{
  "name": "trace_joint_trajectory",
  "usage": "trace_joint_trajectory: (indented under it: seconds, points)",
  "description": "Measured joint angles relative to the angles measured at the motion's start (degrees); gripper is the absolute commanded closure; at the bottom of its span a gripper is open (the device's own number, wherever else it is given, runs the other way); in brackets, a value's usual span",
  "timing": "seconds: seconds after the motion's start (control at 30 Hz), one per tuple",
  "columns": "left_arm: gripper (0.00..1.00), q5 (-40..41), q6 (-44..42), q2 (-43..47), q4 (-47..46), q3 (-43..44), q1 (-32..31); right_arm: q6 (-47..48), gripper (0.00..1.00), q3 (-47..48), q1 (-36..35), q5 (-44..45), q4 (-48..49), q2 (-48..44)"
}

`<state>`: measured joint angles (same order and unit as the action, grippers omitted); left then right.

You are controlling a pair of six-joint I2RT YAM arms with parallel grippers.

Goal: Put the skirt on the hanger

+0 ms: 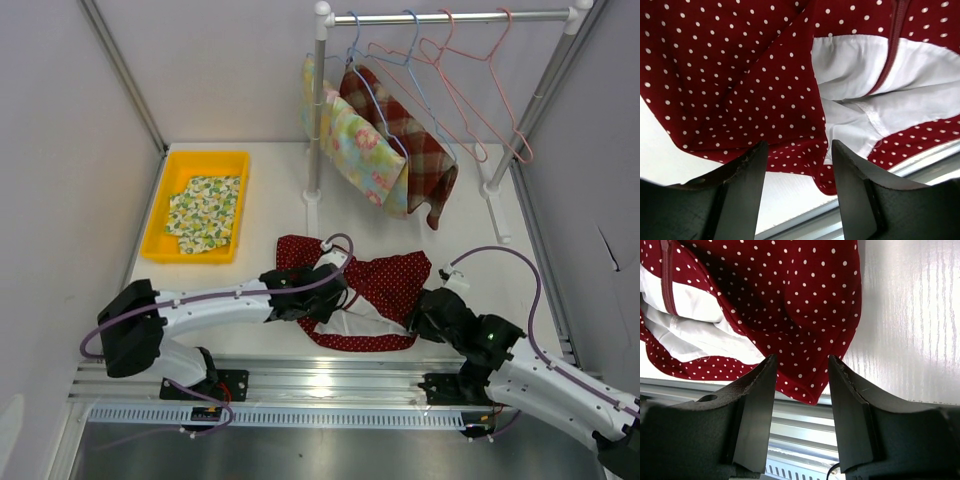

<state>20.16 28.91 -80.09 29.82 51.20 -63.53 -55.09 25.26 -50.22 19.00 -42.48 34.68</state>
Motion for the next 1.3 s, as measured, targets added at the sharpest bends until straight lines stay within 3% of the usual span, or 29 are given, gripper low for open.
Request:
trace_joint_trajectory:
  seconds: [0.33, 0.7, 1.03, 1.2, 1.3]
  points:
    - [0.4, 4.6, -4.0, -8.6, 3.2, 4.2, -2.2, -3.2, 0.43, -0.2, -3.4, 2.7, -1.1, 1.0]
    - [0.41, 6.4, -5.0, -11.0, 4.6, 5.6, -3.3, -6.0, 0.34, -0.7, -7.8, 5.2, -2.0, 4.4]
    - [0.87, 9.3, -4.3, -10.9, 6.3, 5.4, -3.3, -8.4, 0.32, -0.3, -13.5, 8.7, -3.7, 0.7]
    - [1.0, 9.7, -3.9, -10.8, 6.8, 4.7, -3.3, -10.0, 0.3, -0.3, -18.7, 10.3, -3.9, 1.7]
    - [1.0, 9.7, -3.9, -10.8, 6.8, 4.6, -3.3, -11.4, 0.35, -0.3, -20.7, 10.8, -4.0, 4.4]
